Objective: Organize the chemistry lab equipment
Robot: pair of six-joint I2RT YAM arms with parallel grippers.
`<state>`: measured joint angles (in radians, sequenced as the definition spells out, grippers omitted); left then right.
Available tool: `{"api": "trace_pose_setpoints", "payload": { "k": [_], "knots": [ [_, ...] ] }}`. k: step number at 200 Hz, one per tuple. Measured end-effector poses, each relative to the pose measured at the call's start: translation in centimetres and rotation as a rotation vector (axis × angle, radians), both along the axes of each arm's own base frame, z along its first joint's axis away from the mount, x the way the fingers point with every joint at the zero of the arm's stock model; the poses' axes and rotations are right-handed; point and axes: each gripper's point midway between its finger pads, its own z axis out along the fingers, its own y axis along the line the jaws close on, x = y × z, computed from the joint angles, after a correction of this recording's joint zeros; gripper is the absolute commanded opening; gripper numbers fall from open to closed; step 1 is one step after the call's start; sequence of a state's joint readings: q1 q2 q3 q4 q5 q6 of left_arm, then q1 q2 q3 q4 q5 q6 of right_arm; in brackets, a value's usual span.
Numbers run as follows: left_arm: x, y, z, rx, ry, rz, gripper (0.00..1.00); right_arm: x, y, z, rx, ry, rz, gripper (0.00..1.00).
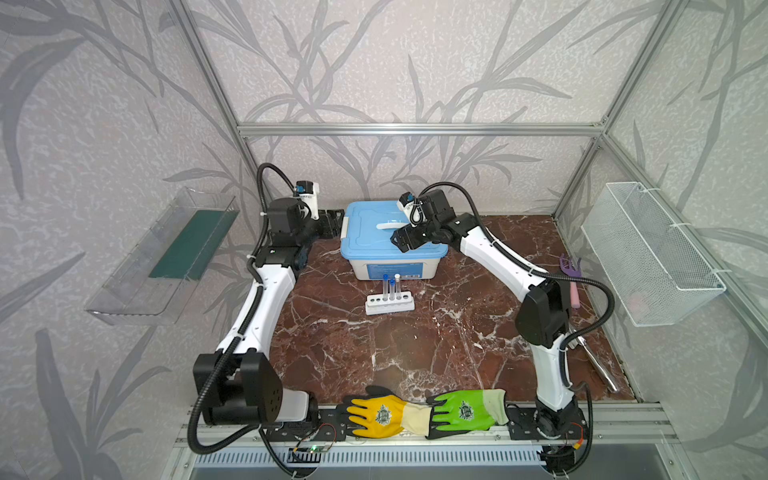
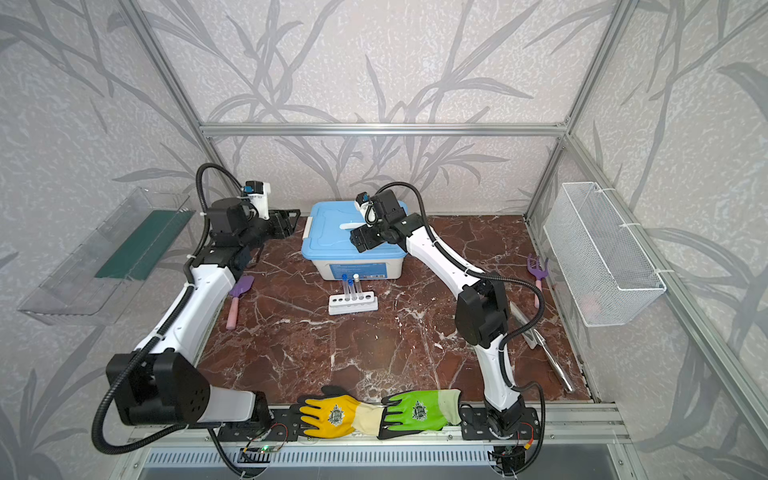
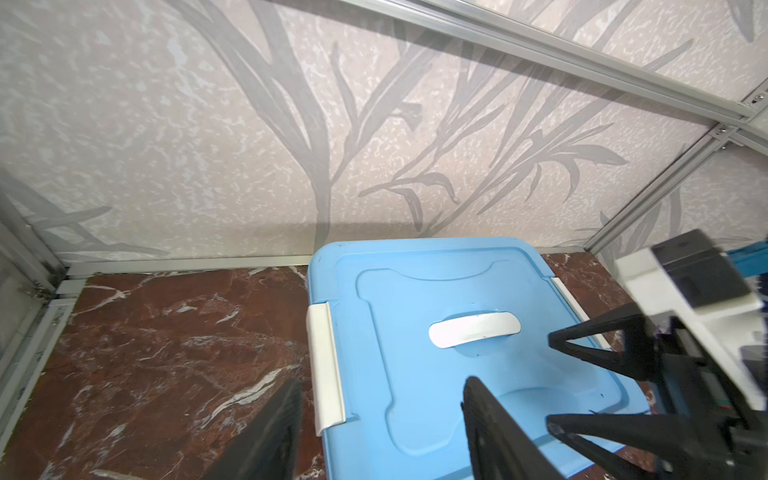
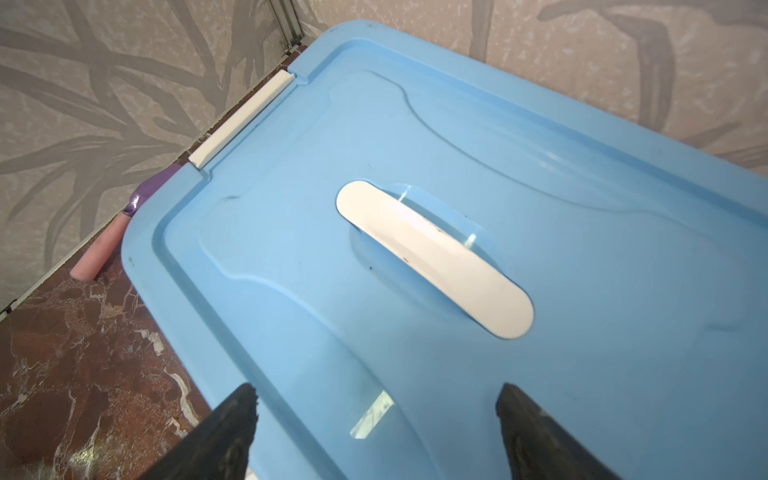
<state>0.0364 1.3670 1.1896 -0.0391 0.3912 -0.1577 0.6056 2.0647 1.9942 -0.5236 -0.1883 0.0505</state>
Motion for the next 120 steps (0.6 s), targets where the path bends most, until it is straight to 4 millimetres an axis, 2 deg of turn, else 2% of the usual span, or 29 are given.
{"api": "trace_pose_setpoints", "payload": {
  "k": [25,53,69,97,105,112,120],
  "knots": [
    [-1.1,1.5,-2.3,0.019,-0.029,0.078,0.66,-1.6,-1.7,1.9,0.012,-0.040,-0.019,1.00],
    [-2.8,3.4,-4.6,0.056,-0.062,0.185,0.73,-3.6,-4.1,3.9,0.010,-0.111,-0.047,0.99],
    [-3.5,4.5,-5.2,0.087,-0.075,0.248,0.77,-4.7,-5.7,4.9,0.002,-0.161,-0.072,0.99],
    [-4.6,6.8,-5.9,0.119,-0.117,0.383,0.87,-6.9,-10.1,6.2,-0.021,-0.264,-0.171,0.99],
    [-5.0,7.4,-6.6,0.128,-0.119,0.418,0.90,-7.5,-11.9,6.4,-0.025,-0.294,-0.217,0.99],
    [-5.3,7.8,-7.2,0.138,-0.115,0.442,0.97,-7.9,-13.7,6.5,-0.021,-0.315,-0.262,0.99],
    [-5.5,8.3,-8.1,0.151,-0.102,0.466,0.99,-8.2,-15.9,6.5,-0.012,-0.332,-0.320,0.99]
  ]
}}
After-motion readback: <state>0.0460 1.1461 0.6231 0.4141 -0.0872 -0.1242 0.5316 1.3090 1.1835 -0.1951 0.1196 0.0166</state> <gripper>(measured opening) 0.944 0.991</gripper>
